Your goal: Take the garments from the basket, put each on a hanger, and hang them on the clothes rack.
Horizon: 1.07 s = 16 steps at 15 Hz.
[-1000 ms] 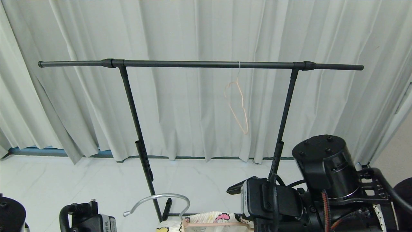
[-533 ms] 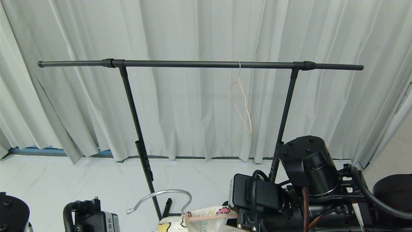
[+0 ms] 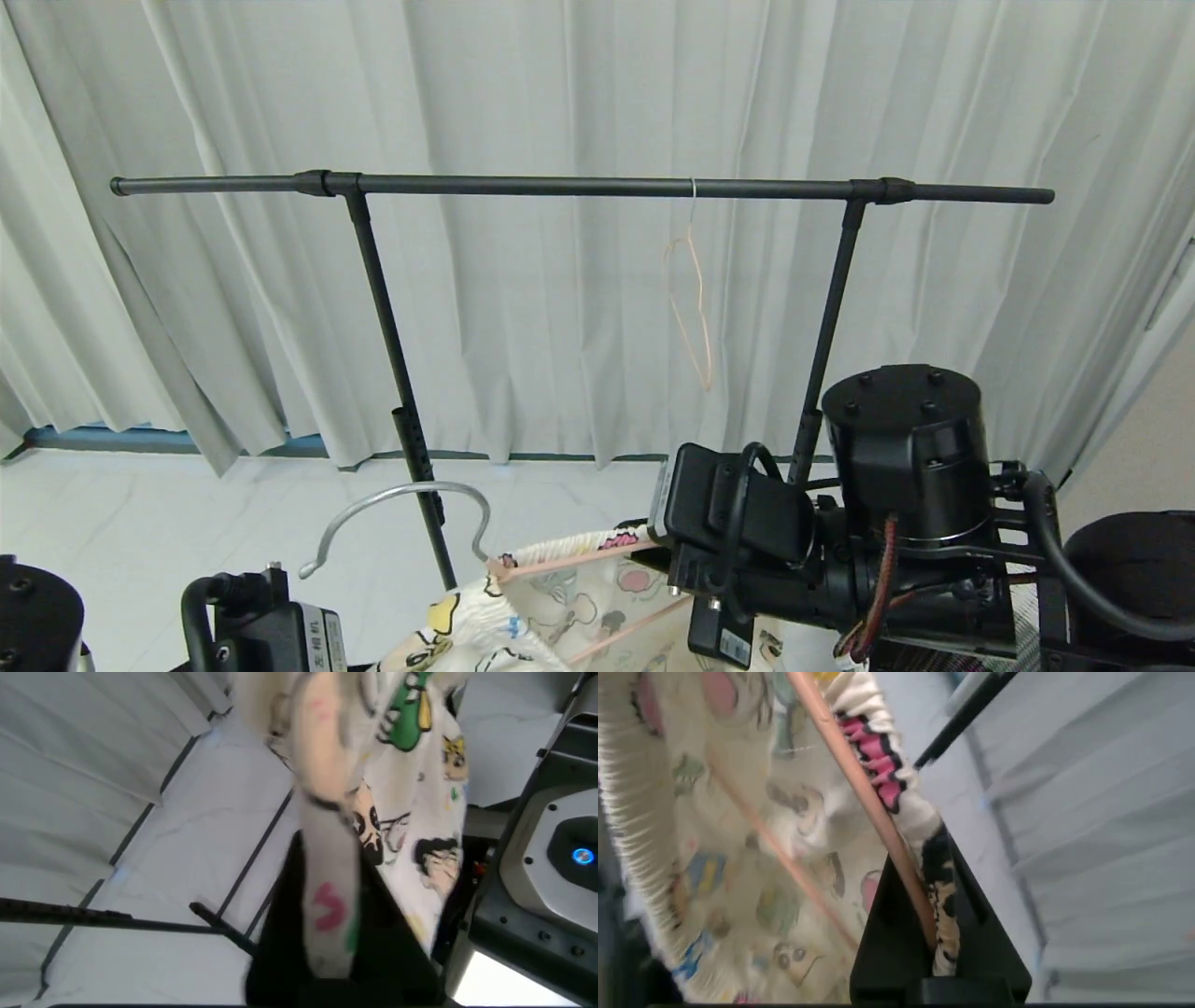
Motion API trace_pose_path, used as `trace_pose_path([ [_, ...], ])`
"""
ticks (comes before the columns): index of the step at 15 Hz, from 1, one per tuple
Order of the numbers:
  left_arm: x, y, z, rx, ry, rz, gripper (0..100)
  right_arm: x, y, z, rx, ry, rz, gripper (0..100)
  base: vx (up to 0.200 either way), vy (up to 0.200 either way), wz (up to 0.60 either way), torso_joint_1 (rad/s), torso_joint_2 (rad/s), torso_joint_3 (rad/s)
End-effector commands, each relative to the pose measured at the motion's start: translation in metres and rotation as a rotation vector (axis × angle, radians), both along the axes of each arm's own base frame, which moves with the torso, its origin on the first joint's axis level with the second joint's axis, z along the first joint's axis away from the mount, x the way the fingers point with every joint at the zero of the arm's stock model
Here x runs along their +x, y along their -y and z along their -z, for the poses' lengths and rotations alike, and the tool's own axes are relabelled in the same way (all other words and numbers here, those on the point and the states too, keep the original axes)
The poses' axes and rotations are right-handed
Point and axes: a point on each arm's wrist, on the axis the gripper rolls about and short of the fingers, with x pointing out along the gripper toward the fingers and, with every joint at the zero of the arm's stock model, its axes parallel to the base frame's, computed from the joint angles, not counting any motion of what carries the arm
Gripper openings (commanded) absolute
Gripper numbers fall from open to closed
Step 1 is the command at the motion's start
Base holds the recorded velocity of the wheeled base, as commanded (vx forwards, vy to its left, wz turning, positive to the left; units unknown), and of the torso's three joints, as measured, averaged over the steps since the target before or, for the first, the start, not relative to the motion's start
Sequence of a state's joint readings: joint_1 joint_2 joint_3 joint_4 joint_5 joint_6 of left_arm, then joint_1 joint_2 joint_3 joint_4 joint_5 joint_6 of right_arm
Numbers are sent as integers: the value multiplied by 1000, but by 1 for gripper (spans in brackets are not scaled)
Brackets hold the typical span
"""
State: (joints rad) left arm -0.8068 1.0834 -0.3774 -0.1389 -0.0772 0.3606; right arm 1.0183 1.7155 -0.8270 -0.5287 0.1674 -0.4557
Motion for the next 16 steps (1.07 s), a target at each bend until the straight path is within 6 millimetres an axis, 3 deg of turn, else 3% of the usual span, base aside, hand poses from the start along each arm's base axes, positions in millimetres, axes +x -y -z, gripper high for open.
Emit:
trace_pose_path([
  [1, 1, -4, 0, 2, 12, -48, 100, 3, 9, 3, 21, 34, 41, 0, 0, 0, 0, 0, 0, 0],
  [4, 1, -24, -2, -24, 45, -189, 100, 9, 28, -1, 68, 91, 94, 0, 0, 0, 0, 0, 0, 0],
  [9, -20, -56, 14, -52, 93, -341, 100, 25, 52, -10, 140, 157, 189, 0, 0, 0, 0, 0, 0, 0],
  [16, 14, -52, 18, 33, -24, -454, 100, 17, 55, -20, 172, 180, 175, 0, 0, 0, 0, 0, 0, 0],
])
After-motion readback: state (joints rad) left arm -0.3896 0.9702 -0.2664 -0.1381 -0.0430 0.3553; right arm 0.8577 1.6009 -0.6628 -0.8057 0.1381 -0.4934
